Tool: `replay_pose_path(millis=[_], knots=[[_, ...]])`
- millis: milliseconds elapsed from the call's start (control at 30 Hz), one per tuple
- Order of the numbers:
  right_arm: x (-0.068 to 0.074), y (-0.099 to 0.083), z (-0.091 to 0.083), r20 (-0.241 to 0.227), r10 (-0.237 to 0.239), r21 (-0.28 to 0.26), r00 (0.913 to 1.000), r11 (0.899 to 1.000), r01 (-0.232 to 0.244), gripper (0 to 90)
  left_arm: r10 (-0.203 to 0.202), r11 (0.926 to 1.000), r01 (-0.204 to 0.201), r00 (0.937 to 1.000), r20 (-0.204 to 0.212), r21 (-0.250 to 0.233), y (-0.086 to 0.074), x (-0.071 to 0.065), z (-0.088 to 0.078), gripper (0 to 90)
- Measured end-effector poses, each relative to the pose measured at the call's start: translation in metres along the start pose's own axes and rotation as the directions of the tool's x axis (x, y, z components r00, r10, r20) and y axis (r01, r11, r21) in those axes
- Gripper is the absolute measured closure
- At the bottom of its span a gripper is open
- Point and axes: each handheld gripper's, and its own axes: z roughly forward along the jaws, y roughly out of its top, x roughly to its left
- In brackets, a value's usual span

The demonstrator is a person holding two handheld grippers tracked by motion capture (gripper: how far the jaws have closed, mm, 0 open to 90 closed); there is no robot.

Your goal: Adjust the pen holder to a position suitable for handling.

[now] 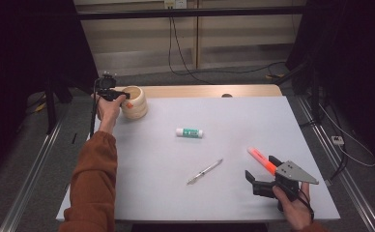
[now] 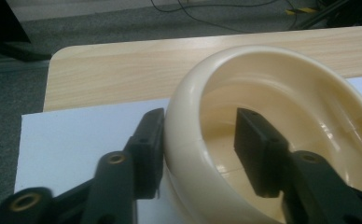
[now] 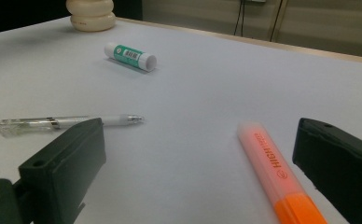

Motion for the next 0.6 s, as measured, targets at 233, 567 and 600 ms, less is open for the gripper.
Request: replay_pose_path(millis=[233,567,600], knots=[[-0.0002,-0.0003,0.0007,-0.006,0.002,0.009,1.0000,1.000,-0.002,2.5,-0.059,0.9982,0.059,0.9979,0.027,-0.002,-0.0006,0.0074,-0.0026,67.3],[-0.0002,-0.0003,0.0007,-0.004,0.001,0.011,1.0000,1.000,-0.001,2.5,-0.055,0.9984,0.056,0.9969,0.057,-0.008,0.0005,0.0068,-0.0080,72.9],[-0.0003,-0.0003,0.0006,-0.004,0.001,0.010,1.0000,1.000,-0.001,2.5,-0.054,0.9985,0.055,0.9971,0.053,-0.004,0.0006,0.0065,-0.0084,72.9]])
